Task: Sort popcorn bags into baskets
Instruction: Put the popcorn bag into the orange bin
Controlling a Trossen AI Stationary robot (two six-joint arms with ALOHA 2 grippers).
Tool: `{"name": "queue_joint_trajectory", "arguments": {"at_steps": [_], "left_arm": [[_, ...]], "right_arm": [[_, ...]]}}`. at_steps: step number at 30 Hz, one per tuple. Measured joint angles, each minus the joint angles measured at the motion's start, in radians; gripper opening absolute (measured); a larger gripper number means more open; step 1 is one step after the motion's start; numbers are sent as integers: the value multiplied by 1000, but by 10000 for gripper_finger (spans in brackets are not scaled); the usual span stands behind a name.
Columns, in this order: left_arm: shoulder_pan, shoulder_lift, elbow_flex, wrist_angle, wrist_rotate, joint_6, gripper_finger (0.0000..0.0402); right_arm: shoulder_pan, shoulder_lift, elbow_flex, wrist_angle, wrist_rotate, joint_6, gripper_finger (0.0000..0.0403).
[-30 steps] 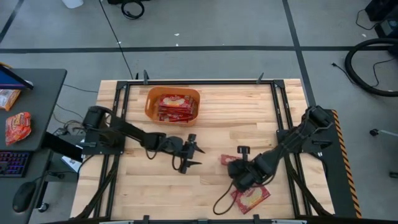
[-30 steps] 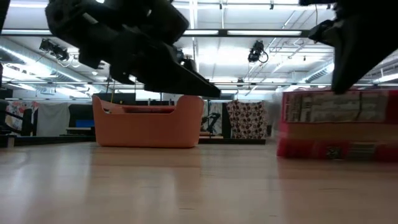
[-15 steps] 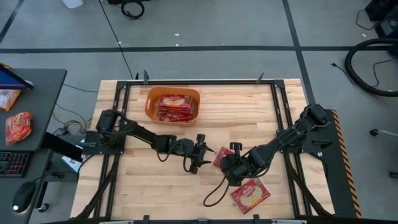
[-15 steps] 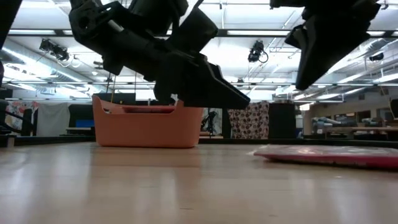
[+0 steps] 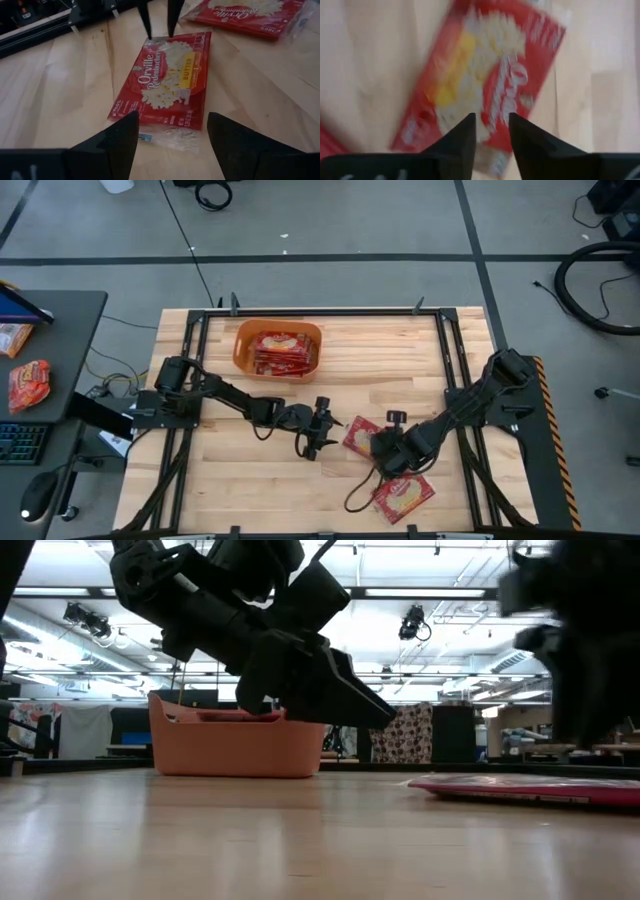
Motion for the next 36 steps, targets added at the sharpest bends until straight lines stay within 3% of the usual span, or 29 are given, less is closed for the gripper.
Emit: {"name": "queue_joint_trajectory", "arguments": {"at_steps": [5,12,18,23,30,36], "left_arm": [[1,0,0,4,1,-13,238],[14,0,0,5,6,-76,238],[12,0,0,-28,15,-35,238],[13,0,0,-24,11,-22,238],[13,0,0,-23,11,-21,238],[9,0,0,-23,11,53,238]], "right_arm": [[85,0,-46,-59,5,-5,156],[216,0,-94,-120,82,-40,160],[274,0,-157,-89,125,-43,161],[283,0,-194,20,167,-175,156],[262,0,-273,166,228,-264,117],[243,-2,-280,206,185,-203,26]]}}
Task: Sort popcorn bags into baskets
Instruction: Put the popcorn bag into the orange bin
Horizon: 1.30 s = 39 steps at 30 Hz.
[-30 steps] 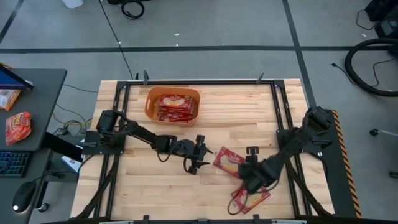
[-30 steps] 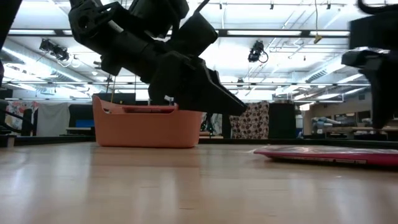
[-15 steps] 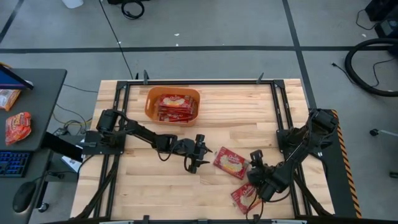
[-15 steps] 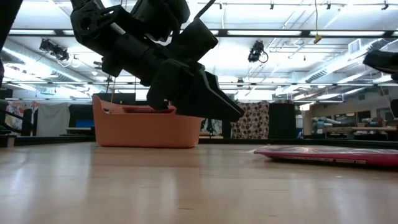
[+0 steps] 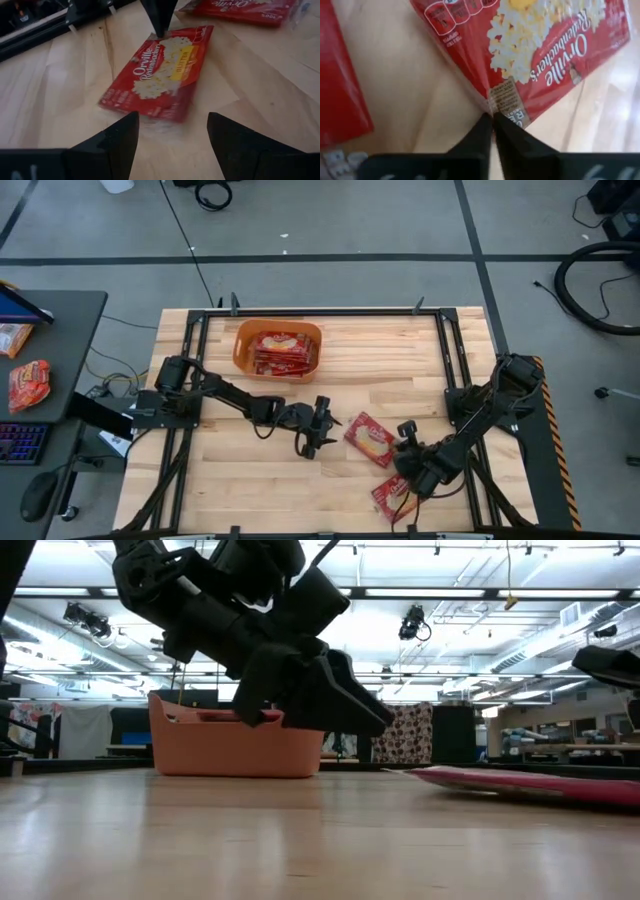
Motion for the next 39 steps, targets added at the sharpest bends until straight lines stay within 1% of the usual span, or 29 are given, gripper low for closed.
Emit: {"name": "queue_joint_trajectory", "arguments": {"at_steps": [2,7,10,21,25,30,33,36,39], "left_arm": [[-4,0,0,1,-1,27,238],[-19,0,0,2,0,82,238],[-25,0,0,2,2,109,238],[-32,0,0,1,0,145,238],[-32,0,0,-2,50,137,238],[-32,-1,0,-2,65,135,238],[-32,-1,0,-7,64,134,235],[-32,-1,0,-31,64,135,228],[-32,-1,0,-28,51,134,213]], "right_arm": [[-1,2,10,4,-3,43,8],[-18,3,62,2,-17,127,10],[-40,1,102,0,-37,121,6],[-139,-1,259,5,-46,66,5],[-175,-1,306,2,-57,68,5],[-211,-1,341,6,-61,97,5],[-234,-2,353,-8,-60,145,5],[-251,-8,354,-19,-60,176,5],[-258,-26,354,2,-60,168,5]]}}
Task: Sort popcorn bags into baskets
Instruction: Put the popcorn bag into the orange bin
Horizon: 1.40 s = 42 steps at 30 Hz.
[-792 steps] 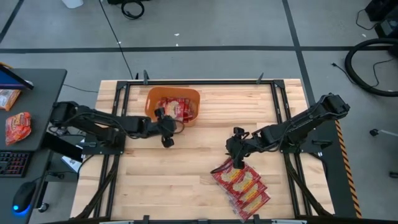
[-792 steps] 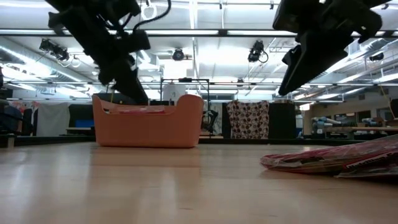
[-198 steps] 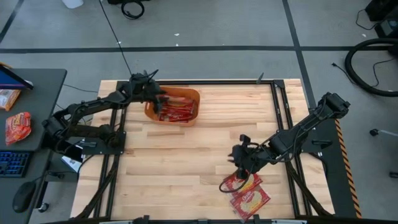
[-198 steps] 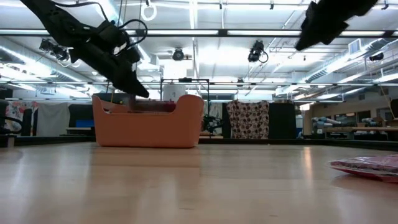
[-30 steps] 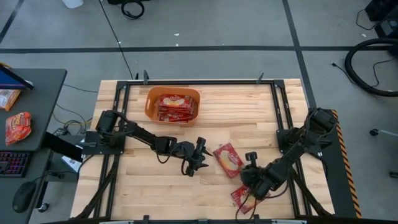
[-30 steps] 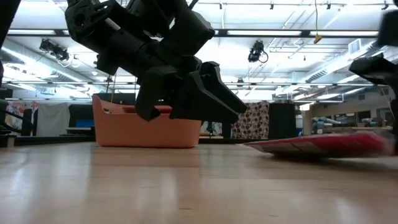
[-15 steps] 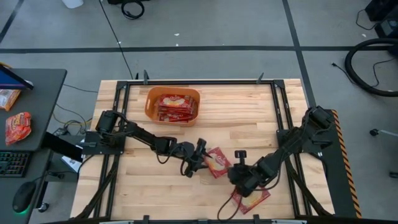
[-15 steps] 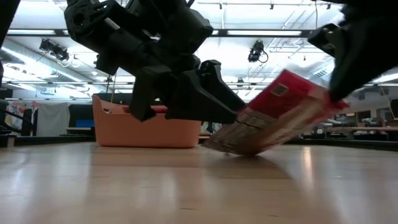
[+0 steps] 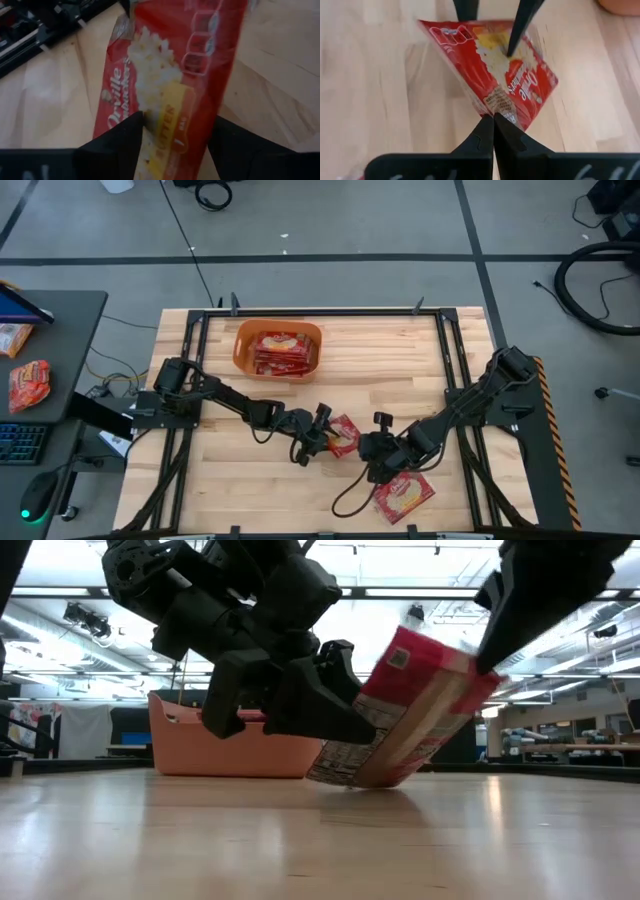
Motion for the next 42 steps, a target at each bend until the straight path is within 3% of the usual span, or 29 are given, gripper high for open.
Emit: {"name": "queue_joint_trajectory", "arguments": {"at_steps": [8,15,22,26,30,37,40,42], "left_arm": [[0,0,0,5,-111,-35,116],[-5,0,0,-2,-226,-57,23],[-12,-114,6,-197,-330,-90,38],[-6,-246,24,-383,-473,-105,40],[-4,-376,36,-507,-686,-103,31],[10,-532,37,-551,-938,-60,37],[72,-544,39,-633,-982,-67,38],[139,-539,38,-722,-951,-118,38]], "right_arm": [[3,-40,0,28,36,-38,10],[3,-41,-2,10,29,-40,45],[4,-86,-3,-268,28,143,76],[16,-114,-3,-409,87,277,83],[41,-117,-3,-430,147,317,84],[65,-116,-4,-422,160,313,83],[77,-115,-4,-407,157,278,83],[83,-115,-4,-400,157,269,83]]}}
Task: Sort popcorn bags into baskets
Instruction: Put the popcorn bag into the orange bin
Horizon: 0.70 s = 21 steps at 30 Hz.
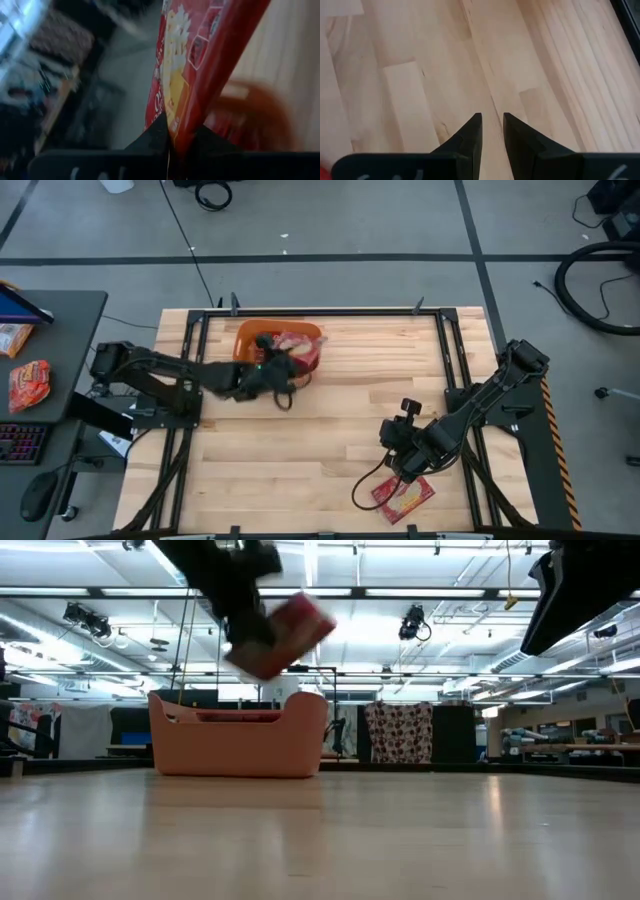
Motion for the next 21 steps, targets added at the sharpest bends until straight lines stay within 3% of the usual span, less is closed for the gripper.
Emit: {"name": "queue_joint_trajectory", "arguments": {"at_steps": [3,10,15,21], "left_arm": [[126,29,-4,-98,99,-64,39],[376,102,-17,-106,416,-21,61],[397,116,-17,-126,426,-12,128],[320,100,12,-127,425,-29,190]], "right_arm": [[4,0,0,4,1,-1,83],[5,0,0,18,-3,-3,83],[19,0,0,19,-87,-32,83],[90,1,-3,25,-215,-77,94]]}}
